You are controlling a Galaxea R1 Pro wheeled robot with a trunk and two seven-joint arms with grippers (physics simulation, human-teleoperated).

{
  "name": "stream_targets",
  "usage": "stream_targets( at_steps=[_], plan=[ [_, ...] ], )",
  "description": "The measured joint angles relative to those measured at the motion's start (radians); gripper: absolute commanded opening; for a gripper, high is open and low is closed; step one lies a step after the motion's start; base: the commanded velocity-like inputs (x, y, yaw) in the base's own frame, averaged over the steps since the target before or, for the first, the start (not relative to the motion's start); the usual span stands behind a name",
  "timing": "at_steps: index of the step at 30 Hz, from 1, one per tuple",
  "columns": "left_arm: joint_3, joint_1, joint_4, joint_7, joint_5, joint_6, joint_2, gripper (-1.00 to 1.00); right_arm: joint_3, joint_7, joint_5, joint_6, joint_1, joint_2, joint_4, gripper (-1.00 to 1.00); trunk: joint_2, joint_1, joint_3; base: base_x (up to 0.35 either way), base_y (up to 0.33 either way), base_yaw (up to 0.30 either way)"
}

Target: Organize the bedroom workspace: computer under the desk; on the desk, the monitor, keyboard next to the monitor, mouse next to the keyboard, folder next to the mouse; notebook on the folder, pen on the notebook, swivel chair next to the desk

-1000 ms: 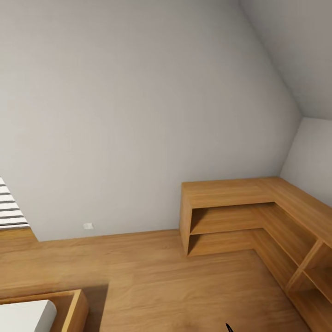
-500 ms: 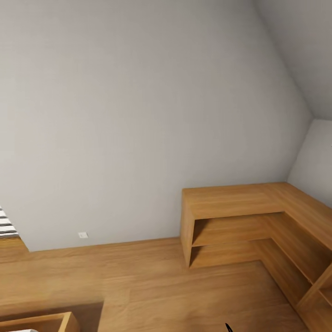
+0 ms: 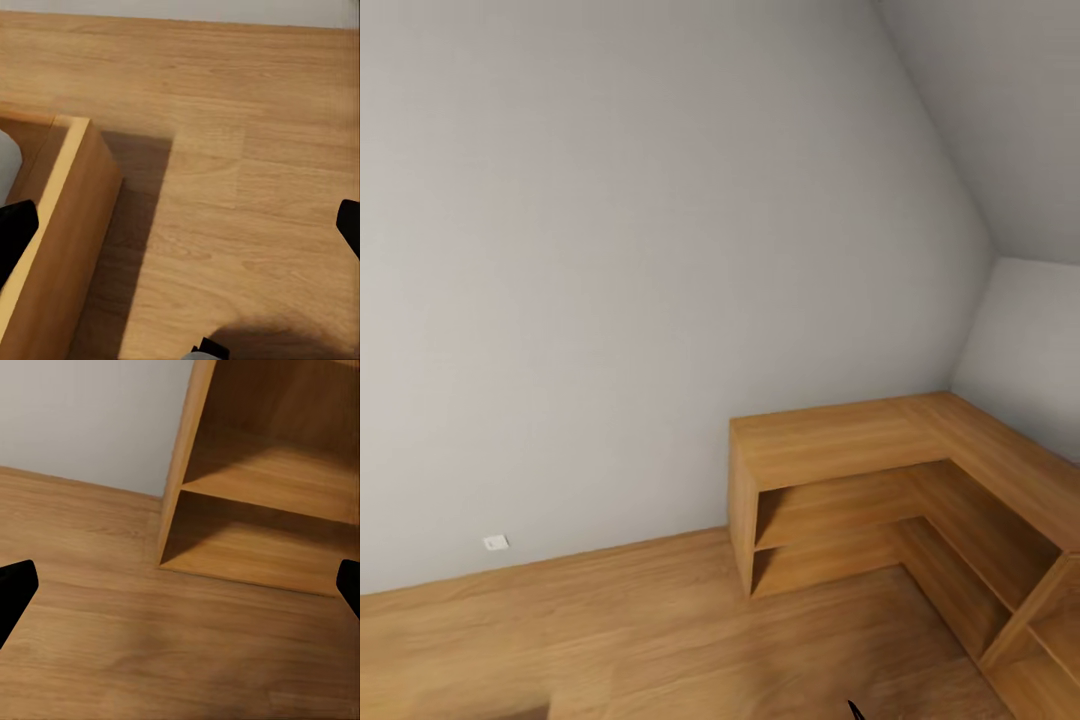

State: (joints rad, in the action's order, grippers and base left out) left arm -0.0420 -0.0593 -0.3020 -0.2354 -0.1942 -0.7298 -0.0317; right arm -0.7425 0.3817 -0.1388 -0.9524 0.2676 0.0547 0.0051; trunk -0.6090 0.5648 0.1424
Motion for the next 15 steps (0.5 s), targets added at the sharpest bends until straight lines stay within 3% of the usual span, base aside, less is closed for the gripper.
stream_targets(
  at_steps=[15],
  plan=[
    [0.0,0.0,0.0,0.002,0.0,0.0,-0.001,1.0,0.0,0.0,0.0,0.0,0.0,0.0,0.0,1.0,0.0,0.0,0.0,0.007,0.0,-0.259]
  ],
)
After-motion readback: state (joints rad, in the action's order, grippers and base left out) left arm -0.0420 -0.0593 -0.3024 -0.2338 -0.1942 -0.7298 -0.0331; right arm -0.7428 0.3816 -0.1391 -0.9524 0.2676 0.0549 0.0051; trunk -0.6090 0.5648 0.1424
